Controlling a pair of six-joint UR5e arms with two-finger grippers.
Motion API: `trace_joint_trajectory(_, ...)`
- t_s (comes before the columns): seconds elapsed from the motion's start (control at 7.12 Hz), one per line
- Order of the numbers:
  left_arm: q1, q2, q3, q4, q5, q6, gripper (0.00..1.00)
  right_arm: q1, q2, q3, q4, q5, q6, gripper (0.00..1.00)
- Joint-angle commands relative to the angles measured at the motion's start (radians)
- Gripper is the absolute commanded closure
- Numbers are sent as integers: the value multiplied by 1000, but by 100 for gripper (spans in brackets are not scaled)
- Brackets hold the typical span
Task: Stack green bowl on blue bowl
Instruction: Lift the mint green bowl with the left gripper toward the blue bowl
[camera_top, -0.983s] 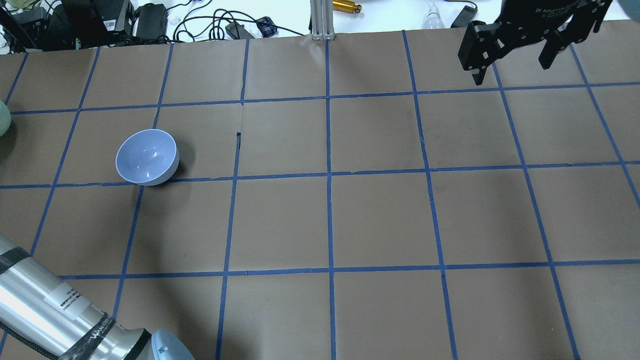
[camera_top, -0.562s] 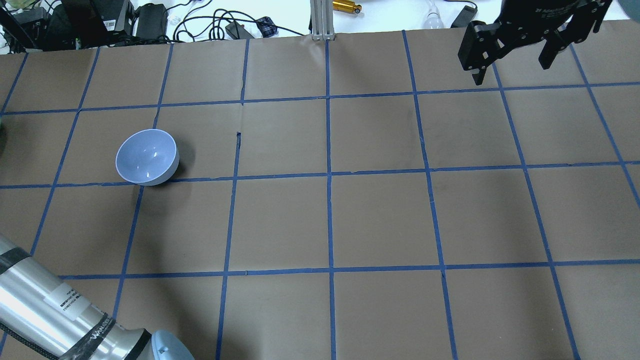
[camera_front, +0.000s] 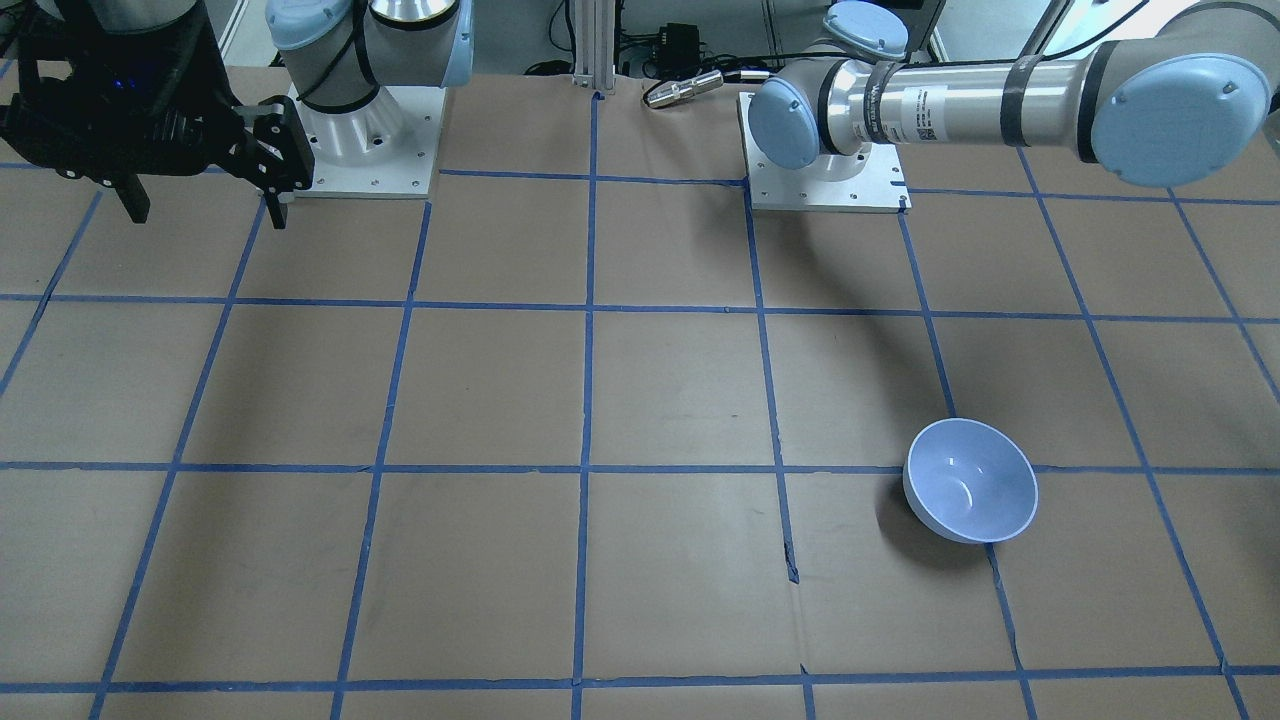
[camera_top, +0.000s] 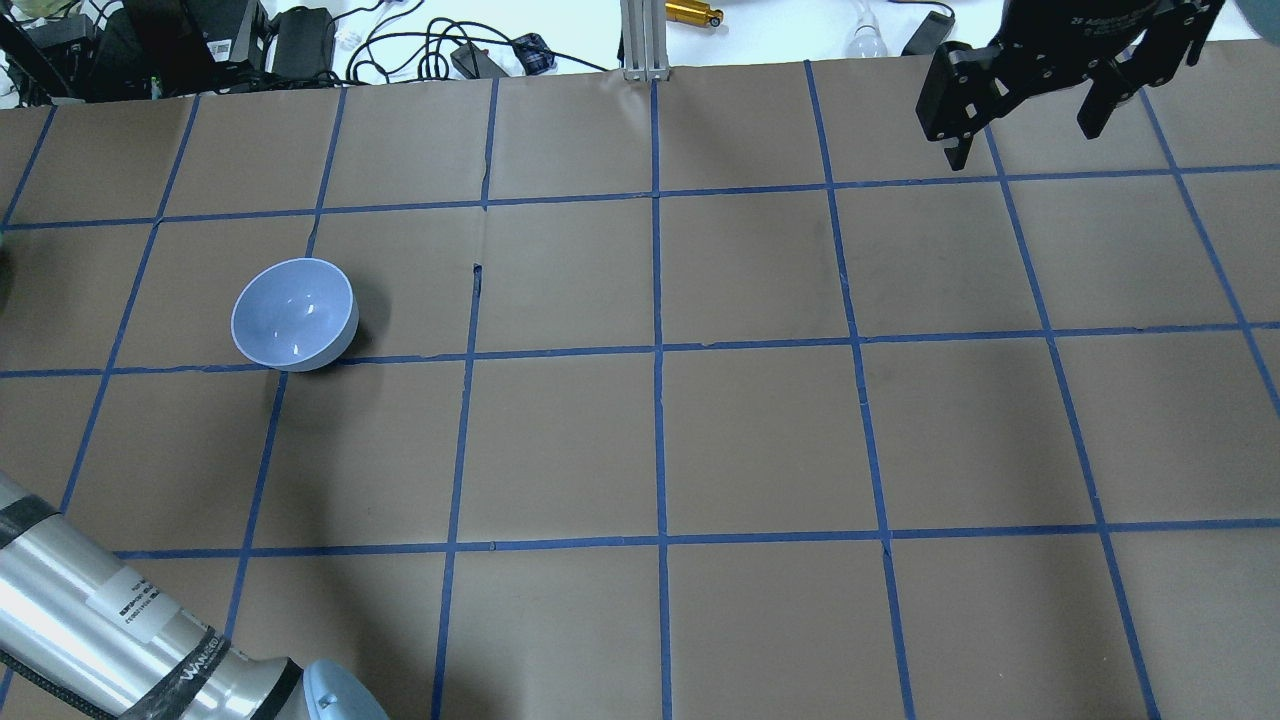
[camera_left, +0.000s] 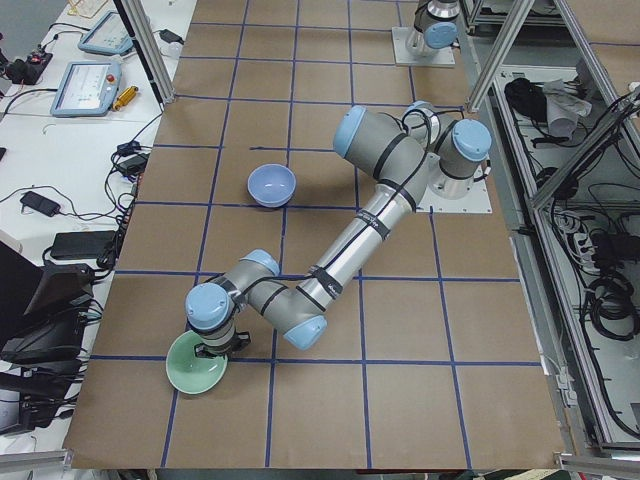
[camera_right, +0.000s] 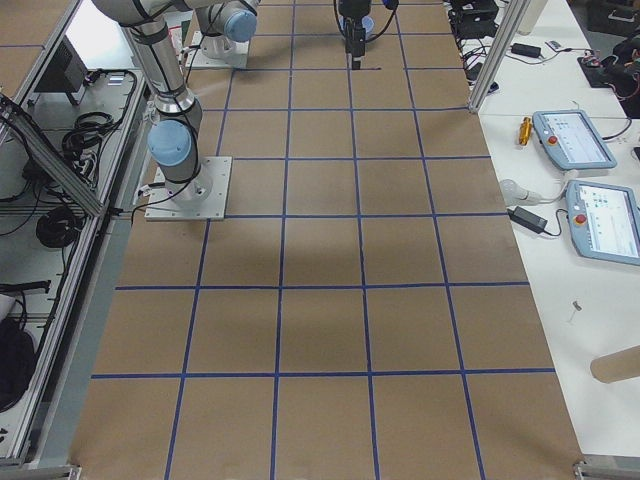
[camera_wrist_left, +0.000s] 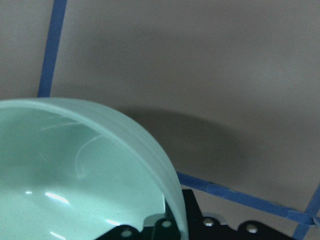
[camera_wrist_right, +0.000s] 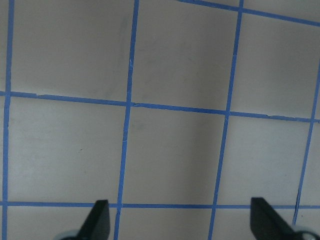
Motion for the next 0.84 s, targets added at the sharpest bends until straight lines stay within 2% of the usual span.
trace_joint_trajectory(0.0,-1,6,-1,-14,-3,4,100,0,0,0,0,0,0,0)
trace_joint_trajectory(0.42,-53,98,-16,-123,9,-35,100,0,0,0,0,0,0,0)
trace_joint_trajectory(0.7,-119,198,-89,-152,16,-135,100,-1,0,0,0,0,0,0)
